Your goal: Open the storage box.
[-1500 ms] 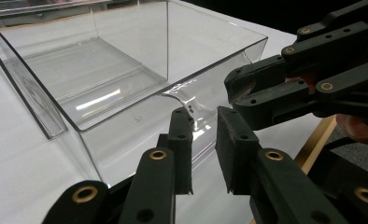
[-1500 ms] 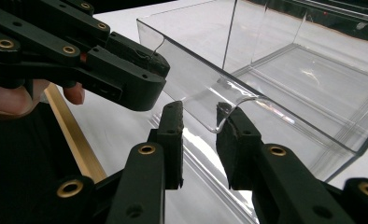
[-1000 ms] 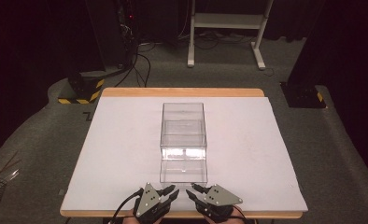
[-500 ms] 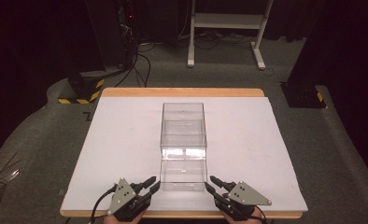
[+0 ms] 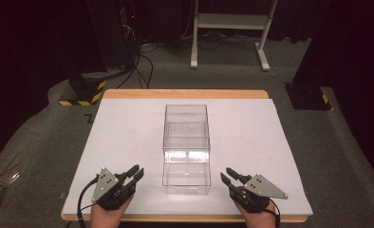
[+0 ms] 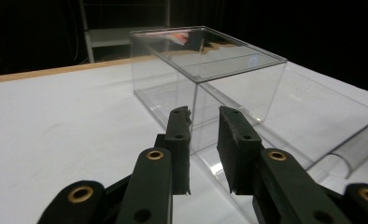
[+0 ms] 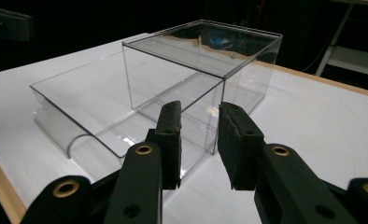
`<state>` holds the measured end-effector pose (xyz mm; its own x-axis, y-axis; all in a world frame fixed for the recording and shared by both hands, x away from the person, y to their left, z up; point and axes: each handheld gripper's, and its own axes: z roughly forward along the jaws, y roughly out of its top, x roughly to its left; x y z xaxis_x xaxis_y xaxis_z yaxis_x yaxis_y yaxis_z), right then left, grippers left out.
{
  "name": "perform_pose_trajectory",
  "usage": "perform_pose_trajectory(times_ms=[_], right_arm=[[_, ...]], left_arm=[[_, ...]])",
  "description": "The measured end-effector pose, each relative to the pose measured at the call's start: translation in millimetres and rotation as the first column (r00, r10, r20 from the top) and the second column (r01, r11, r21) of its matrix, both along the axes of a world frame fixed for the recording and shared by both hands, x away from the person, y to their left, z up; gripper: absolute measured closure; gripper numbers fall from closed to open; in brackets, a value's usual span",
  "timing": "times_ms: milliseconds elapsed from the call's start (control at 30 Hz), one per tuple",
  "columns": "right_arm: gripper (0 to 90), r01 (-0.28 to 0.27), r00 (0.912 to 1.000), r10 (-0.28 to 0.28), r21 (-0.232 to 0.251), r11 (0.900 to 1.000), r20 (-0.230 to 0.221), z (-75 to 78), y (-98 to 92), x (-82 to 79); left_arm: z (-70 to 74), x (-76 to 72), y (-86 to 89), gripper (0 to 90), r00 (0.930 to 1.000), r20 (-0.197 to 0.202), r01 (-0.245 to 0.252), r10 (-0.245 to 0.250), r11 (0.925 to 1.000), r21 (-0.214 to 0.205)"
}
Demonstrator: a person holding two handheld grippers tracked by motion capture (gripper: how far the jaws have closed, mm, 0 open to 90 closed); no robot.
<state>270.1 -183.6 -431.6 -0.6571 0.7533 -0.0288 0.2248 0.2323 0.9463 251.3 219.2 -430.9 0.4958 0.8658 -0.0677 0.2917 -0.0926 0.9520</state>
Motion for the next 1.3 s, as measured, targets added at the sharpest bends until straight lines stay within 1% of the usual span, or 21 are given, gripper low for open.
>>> perform_pose_trajectory(times_ms=[267,367,400,500,533,567,633,733,767,800,833,867,933,967,1000,1100,1133,1167,1200,1233,1300], right_arm=[[70.3,0.041,0.9991,-0.041,-0.008,0.9991,-0.008,-1.7,-8.8,14.1],[70.4,0.057,0.9983,-0.057,-0.011,0.9983,-0.012,-2.8,-12.6,18.5],[70.4,0.057,0.9983,-0.057,-0.011,0.9983,-0.012,-2.8,-12.6,18.5],[70.4,0.08,0.9966,-0.08,-0.018,0.9966,-0.018,-5.5,-17.8,24.7],[70.4,0.08,0.9966,-0.08,-0.018,0.9966,-0.018,-5.5,-17.8,24.7],[70.3,0.094,0.9953,-0.094,-0.022,0.9954,-0.021,-7.3,-20.8,28.3],[70.3,0.101,0.9945,-0.102,-0.022,0.9946,-0.027,-8.1,-22.3,29.9],[70.2,0.123,0.9916,-0.124,-0.027,0.992,-0.036,-11.7,-27.8,36.2],[70.1,0.14,0.9889,-0.142,-0.035,0.9895,-0.045,-14.6,-31.6,40.2],[70.1,0.146,0.9879,-0.147,-0.037,0.9886,-0.047,-15.9,-33.2,42.0],[70.0,0.154,0.9863,-0.156,-0.041,0.9872,-0.054,-17.5,-35.3,44.2],[70.0,0.154,0.9863,-0.156,-0.041,0.9872,-0.054,-17.5,-35.3,44.2],[69.6,0.173,0.9823,-0.176,-0.05,0.9837,-0.063,-21.6,-40.0,49.5],[69.3,0.199,0.9766,-0.204,-0.066,0.9777,-0.069,-25.6,-42.6,54.2],[69.0,0.205,0.9747,-0.21,-0.065,0.9767,-0.078,-27.1,-43.6,56.0],[67.2,0.229,0.9662,-0.236,-0.077,0.9704,-0.104,-32.9,-45.9,63.4],[67.2,0.229,0.9662,-0.236,-0.077,0.9704,-0.104,-32.9,-45.9,63.4],[64.9,0.237,0.9616,-0.248,-0.096,0.9667,-0.118,-36.1,-46.8,67.6],[63.9,0.242,0.9589,-0.254,-0.106,0.9645,-0.126,-37.6,-47.5,69.4],[63.9,0.242,0.9589,-0.254,-0.106,0.9645,-0.126,-37.6,-47.5,69.4],[63.0,0.254,0.9534,-0.269,-0.118,0.9599,-0.136,-41.0,-50.0,71.9]], left_arm=[[-2.6,15.8,15.3,74.0,0.9988,-0.01,-0.048,0.049,0.9988,0.01],[-4.3,25.6,26.3,74.0,0.996,-0.018,-0.088,0.088,0.9961,0.006],[-4.3,25.6,26.3,73.9,0.996,-0.018,-0.088,0.088,0.9961,0.006],[-7.0,34.9,37.8,73.6,0.9918,-0.031,-0.124,0.124,0.9923,0.01],[-7.0,34.9,37.8,73.5,0.9918,-0.031,-0.124,0.124,0.9923,0.01],[-8.8,39.6,43.4,73.5,0.9895,-0.039,-0.139,0.14,0.9902,0.016],[-9.9,42.0,46.0,73.2,0.9883,-0.043,-0.146,0.146,0.9891,0.02],[-14.0,49.5,53.6,72.3,0.9837,-0.059,-0.168,0.17,0.9851,0.035],[-17.2,54.7,59.1,71.6,0.9799,-0.07,-0.184,0.187,0.9817,0.05],[-17.2,54.7,59.1,71.2,0.9799,-0.07,-0.184,0.187,0.9817,0.05],[-21.2,60.2,63.8,70.3,0.9746,-0.084,-0.202,0.208,0.9769,0.069],[-21.2,60.2,63.8,69.6,0.9746,-0.084,-0.202,0.208,0.9769,0.069],[-26.1,65.7,67.8,68.9,0.9693,-0.097,-0.218,0.226,0.9718,0.091],[-31.6,70.7,70.5,67.0,0.9633,-0.111,-0.232,0.244,0.9661,0.113],[-34.7,72.8,70.9,66.3,0.9605,-0.122,-0.236,0.25,0.9644,0.119],[-46.1,78.3,70.6,64.9,0.9532,-0.162,-0.234,0.256,0.9619,0.141],[-46.1,78.3,70.6,63.9,0.9532,-0.162,-0.234,0.256,0.9619,0.141],[-54.5,80.6,68.6,62.8,0.9473,-0.186,-0.231,0.261,0.9586,0.167],[-54.5,80.6,68.6,61.7,0.9473,-0.186,-0.231,0.261,0.9586,0.167],[-58.3,81.5,67.7,61.7,0.9435,-0.2,-0.23,0.264,0.9565,0.18],[-64.9,83.8,66.9,59.6,0.934,-0.225,-0.233,0.278,0.9507,0.204]])
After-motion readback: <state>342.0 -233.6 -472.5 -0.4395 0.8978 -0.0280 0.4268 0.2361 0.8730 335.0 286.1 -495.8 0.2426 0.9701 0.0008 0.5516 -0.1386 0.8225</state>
